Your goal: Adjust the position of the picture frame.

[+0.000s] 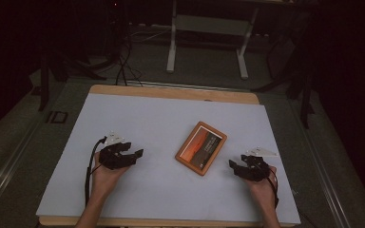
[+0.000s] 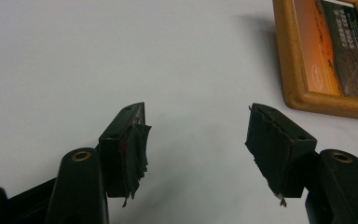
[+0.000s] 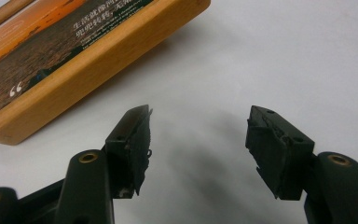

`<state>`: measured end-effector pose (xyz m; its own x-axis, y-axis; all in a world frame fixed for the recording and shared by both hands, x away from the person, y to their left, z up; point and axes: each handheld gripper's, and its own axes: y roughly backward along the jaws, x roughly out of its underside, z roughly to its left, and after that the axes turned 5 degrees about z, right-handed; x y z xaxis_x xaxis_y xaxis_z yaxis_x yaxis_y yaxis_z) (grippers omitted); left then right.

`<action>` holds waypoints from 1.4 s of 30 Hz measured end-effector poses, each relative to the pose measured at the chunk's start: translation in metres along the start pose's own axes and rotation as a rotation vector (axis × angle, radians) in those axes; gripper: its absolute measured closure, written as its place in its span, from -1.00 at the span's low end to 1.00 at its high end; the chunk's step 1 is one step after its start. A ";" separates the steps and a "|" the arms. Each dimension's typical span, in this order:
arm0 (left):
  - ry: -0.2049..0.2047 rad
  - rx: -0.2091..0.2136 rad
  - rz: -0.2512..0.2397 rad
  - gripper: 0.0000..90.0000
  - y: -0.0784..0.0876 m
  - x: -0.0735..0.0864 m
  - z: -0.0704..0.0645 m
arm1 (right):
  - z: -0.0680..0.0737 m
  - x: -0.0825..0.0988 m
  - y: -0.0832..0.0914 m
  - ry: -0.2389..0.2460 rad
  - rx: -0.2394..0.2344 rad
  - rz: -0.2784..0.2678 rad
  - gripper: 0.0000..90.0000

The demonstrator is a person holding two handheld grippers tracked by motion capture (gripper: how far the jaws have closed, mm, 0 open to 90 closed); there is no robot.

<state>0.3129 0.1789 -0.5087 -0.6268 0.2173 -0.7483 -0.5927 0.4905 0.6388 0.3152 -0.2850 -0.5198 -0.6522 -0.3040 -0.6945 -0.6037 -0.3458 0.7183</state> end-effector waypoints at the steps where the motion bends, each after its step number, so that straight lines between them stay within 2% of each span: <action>1: -0.005 0.002 0.002 -0.15 0.000 0.000 -0.001 | 0.000 0.000 0.000 -0.003 -0.004 0.001 -0.12; 6: -0.014 0.013 0.006 -0.15 -0.002 -0.002 -0.004 | 0.002 -0.001 0.001 0.001 -0.009 0.001 -0.12; 14: -0.043 0.053 0.019 -0.16 -0.011 -0.014 -0.014 | 0.009 -0.011 0.005 -0.016 -0.062 -0.020 -0.15; 19: -0.089 0.075 0.042 -0.19 -0.023 -0.029 -0.025 | 0.017 -0.020 0.003 -0.009 -0.087 -0.031 -0.20; 21: -0.111 0.084 0.047 -0.21 -0.031 -0.036 -0.031 | 0.020 -0.023 0.002 -0.013 -0.113 -0.038 -0.21; 27: -0.130 0.150 0.052 -0.23 -0.055 -0.053 -0.045 | 0.028 -0.031 -0.005 -0.015 -0.129 -0.037 -0.30; 35: -0.124 0.232 0.065 -0.25 -0.092 -0.068 -0.058 | 0.030 -0.040 -0.017 -0.046 -0.120 -0.016 -0.46; 39: -0.143 0.258 0.080 -0.25 -0.110 -0.073 -0.064 | 0.031 -0.041 -0.025 -0.075 -0.112 -0.005 -0.53; 41: -0.145 0.272 0.082 -0.25 -0.114 -0.074 -0.066 | 0.031 -0.041 -0.027 -0.079 -0.112 -0.004 -0.54; 42: -0.158 0.285 0.092 -0.25 -0.120 -0.075 -0.069 | 0.031 -0.042 -0.029 -0.089 -0.113 -0.003 -0.55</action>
<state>0.3957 0.0453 -0.5164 -0.5716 0.3890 -0.7224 -0.3578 0.6741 0.6461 0.3453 -0.2348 -0.5102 -0.6916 -0.2249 -0.6863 -0.5533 -0.4458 0.7036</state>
